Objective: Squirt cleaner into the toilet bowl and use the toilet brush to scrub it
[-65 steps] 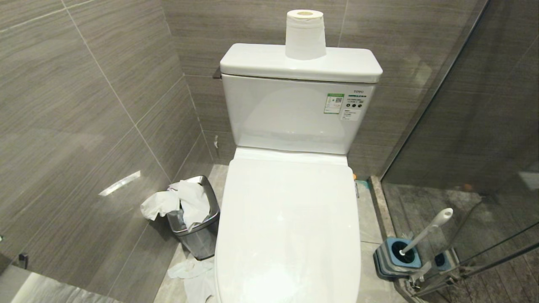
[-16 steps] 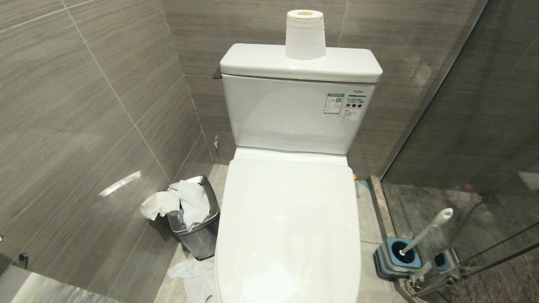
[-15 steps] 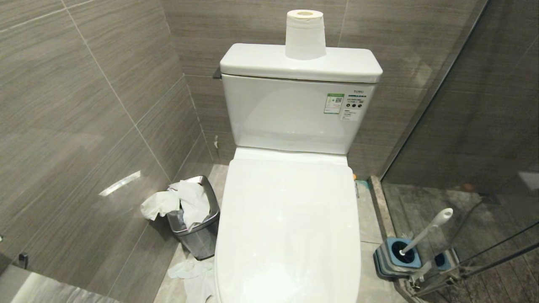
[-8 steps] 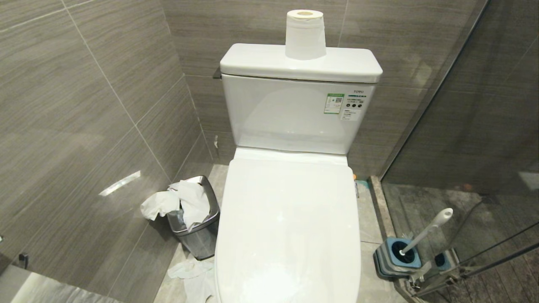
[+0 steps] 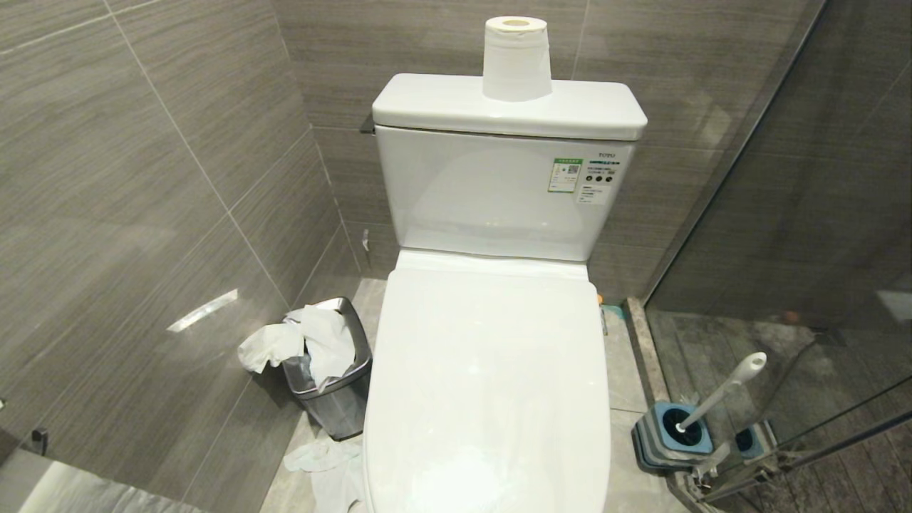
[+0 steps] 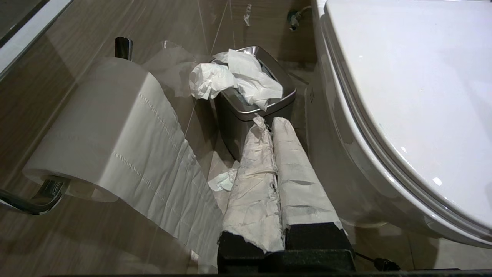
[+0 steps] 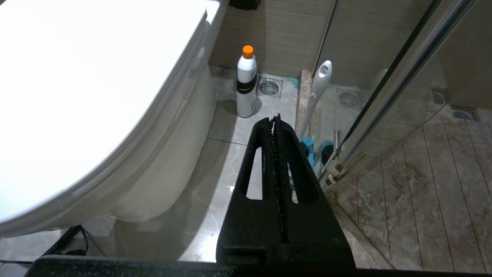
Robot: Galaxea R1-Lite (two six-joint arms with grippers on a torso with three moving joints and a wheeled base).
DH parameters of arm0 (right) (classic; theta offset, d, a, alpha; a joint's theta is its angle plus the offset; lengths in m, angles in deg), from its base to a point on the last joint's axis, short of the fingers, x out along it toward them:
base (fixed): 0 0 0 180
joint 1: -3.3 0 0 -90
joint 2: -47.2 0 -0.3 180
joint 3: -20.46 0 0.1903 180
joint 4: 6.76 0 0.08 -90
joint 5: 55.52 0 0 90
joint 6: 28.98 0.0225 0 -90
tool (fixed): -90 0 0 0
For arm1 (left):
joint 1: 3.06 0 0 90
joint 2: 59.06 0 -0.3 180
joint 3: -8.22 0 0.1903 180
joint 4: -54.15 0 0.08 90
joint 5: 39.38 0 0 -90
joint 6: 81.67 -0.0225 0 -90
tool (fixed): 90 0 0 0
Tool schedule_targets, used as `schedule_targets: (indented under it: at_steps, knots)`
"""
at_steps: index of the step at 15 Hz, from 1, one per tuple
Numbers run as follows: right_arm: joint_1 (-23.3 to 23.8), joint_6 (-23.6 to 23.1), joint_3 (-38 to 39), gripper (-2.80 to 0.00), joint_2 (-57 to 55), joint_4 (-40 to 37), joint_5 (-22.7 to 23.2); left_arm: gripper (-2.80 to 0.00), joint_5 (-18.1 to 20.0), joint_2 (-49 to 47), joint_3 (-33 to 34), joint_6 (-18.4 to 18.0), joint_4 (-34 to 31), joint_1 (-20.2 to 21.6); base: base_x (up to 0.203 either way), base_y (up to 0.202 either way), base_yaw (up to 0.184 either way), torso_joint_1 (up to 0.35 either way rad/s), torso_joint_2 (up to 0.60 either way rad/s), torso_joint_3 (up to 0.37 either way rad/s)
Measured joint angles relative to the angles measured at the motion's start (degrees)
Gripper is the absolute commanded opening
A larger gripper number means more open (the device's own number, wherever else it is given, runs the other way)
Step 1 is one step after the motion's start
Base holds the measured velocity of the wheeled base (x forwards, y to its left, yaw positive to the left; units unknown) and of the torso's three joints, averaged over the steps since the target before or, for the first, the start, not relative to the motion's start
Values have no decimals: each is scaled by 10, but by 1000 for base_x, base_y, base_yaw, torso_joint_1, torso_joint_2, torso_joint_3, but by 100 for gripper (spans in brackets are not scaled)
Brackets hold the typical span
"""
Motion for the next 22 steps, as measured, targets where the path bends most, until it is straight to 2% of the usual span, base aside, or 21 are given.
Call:
schedule_targets:
  at_steps: [22]
  knots:
    - [0,-1,0,-280,0,-1,0,-280,0,0,0,0,0,0,0,0,0,0,0,0]
